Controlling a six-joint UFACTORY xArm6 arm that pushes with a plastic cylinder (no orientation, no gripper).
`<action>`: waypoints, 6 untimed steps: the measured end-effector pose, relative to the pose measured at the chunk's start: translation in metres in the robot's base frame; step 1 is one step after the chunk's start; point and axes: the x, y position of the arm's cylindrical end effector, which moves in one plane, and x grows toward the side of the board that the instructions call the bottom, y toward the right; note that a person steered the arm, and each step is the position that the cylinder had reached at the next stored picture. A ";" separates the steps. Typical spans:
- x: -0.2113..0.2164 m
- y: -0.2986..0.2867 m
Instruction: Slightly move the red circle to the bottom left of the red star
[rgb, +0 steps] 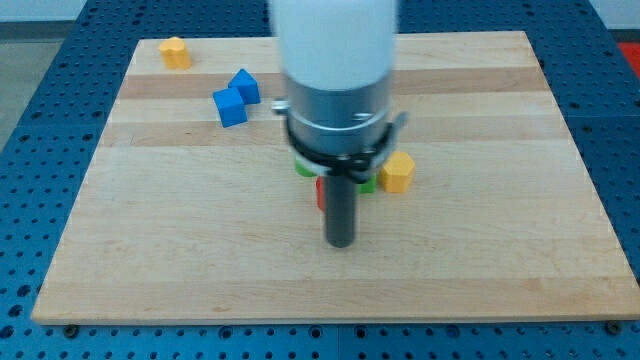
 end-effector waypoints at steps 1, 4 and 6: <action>-0.009 0.017; -0.023 -0.042; -0.029 -0.026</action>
